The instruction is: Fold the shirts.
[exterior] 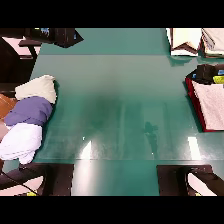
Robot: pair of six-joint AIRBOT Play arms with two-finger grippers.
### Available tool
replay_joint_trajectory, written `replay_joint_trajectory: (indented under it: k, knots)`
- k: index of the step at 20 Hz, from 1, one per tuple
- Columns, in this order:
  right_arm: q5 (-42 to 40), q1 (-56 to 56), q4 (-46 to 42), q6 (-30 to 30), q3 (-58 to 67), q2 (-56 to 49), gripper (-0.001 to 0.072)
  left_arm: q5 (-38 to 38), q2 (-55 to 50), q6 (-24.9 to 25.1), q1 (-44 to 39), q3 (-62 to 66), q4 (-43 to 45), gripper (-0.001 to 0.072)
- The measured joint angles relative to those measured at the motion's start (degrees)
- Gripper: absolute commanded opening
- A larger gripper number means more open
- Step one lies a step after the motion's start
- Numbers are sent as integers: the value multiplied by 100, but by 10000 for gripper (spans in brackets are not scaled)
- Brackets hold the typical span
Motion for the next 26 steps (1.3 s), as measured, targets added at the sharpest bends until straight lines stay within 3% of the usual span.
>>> replay_joint_trajectory:
  k: [2,3,7,9,15,19,20,22,23,26]
  knots:
    - [0,0,0,0,0,0,22,214,-2,142,-2,0,236,597]
    - [0,0,0,2,2,0,22,262,-7,133,0,0,557,633]
    - [0,0,0,2,2,0,22,96,-181,-544,238,-92,2774,634]
    - [0,0,0,2,2,0,22,17,-297,-859,625,-367,3383,634]
    - [0,0,0,4,2,0,22,385,-723,-1298,1906,-2120,3659,634]
    - [-2,0,0,4,2,0,22,953,-1058,-1366,2391,-2903,3574,618]
    - [-11,0,-2,4,2,0,22,1047,-1104,-1375,2435,-2981,3539,494]
    - [-37,0,-2,2,2,0,22,1143,-1143,-1388,2507,-3084,3484,69]
    - [-46,0,-2,4,2,0,22,1180,-1128,-1388,2531,-3112,3488,23]
    - [-111,0,0,4,37,4,22,1209,-852,-1388,2559,-3088,3486,22]
